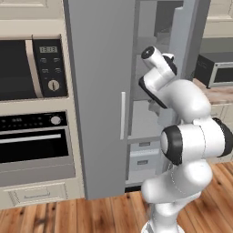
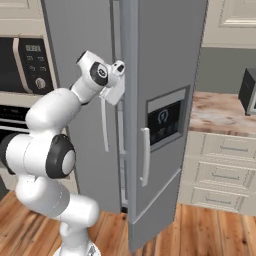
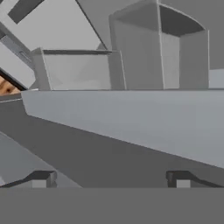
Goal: Move the hot dog bun to the plate on the dining table and place the condiment next to that plate. Then navigate to the fridge and take the sausage and place it on the plate as well.
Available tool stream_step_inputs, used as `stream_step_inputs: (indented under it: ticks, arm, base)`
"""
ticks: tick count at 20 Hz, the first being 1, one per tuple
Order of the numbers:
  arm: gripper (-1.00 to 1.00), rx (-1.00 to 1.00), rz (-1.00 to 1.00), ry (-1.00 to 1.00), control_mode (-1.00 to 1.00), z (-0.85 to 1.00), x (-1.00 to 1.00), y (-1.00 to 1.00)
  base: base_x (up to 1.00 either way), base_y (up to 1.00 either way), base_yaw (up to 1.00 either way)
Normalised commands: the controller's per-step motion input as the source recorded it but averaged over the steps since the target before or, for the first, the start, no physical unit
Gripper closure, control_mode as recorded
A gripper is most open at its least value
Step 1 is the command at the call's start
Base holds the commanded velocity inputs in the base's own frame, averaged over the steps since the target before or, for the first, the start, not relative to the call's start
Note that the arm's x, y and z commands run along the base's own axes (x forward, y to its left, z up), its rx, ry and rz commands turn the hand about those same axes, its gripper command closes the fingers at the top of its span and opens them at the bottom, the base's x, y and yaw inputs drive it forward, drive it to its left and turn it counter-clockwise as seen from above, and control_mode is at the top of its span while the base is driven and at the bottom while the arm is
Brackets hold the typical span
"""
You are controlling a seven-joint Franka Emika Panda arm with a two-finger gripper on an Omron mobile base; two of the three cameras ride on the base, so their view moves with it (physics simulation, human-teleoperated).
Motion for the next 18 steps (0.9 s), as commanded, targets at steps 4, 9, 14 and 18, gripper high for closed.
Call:
stream_step_inputs:
  ticks: [4,9,14,18]
  arm:
    - [-1.00,0.01,-0.13,0.00,-1.00,0.00,-0.33,-0.94]
    - [-1.00,0.06,-0.12,0.00,-1.00,0.03,-0.22,-1.00]
    - [-1.00,0.09,-0.07,0.00,-1.00,0.05,-0.05,-1.00]
    - [-1.00,0.11,-0.03,0.00,-1.00,0.05,0.00,-1.00]
  base:
    - [0.00,0.00,0.00]
    - [0.00,0.00,0.00]
    - [0.00,0.00,0.00]
    - [0.00,0.00,0.00]
